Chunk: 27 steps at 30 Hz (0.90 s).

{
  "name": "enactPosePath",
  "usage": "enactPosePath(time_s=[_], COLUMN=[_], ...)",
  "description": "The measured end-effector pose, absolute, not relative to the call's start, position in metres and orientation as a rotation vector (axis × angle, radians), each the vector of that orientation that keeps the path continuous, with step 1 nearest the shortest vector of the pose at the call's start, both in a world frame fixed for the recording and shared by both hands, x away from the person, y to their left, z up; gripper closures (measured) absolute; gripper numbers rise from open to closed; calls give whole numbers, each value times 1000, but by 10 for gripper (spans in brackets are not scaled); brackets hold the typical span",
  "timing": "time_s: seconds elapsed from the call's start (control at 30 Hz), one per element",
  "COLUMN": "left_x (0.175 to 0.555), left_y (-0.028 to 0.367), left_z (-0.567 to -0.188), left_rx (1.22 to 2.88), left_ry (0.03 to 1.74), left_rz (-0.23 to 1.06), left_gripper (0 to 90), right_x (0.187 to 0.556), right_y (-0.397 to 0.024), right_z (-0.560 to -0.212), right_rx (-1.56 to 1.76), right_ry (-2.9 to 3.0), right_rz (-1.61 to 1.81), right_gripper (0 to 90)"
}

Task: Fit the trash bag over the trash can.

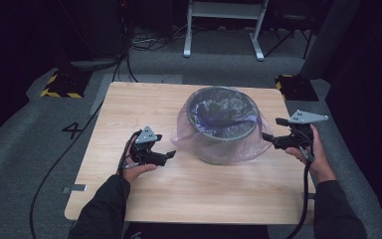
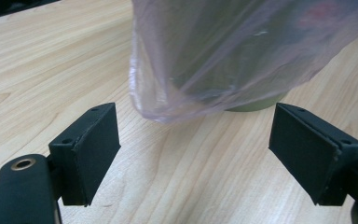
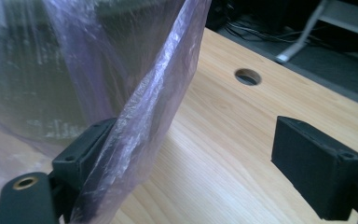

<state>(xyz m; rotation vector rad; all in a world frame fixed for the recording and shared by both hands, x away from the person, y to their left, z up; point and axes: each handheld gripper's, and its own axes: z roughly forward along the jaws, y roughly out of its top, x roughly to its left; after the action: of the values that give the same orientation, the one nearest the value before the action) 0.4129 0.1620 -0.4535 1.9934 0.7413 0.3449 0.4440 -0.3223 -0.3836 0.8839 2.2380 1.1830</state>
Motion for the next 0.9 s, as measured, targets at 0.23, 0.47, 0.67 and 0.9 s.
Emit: enactPosePath(time_s=[0.23, 0.47, 0.67, 0.9], left_x=[407, 398, 390, 387], left_y=[155, 159, 163, 159], left_z=[-453, -458, -469, -479], left_rx=[2042, 2102, 2147, 2186], left_ry=[713, 697, 709, 709], left_rz=[381, 381, 366, 365], left_gripper=[157, 158, 168, 177], right_x=[437, 428, 426, 419], right_y=[-313, -309, -313, -312], right_z=[-369, -353, -350, -358], right_rx=[845, 809, 796, 800], right_ry=[2149, 2154, 2167, 2119], right_rz=[1147, 1155, 1148, 1259], right_gripper=[173, 214, 208, 218])
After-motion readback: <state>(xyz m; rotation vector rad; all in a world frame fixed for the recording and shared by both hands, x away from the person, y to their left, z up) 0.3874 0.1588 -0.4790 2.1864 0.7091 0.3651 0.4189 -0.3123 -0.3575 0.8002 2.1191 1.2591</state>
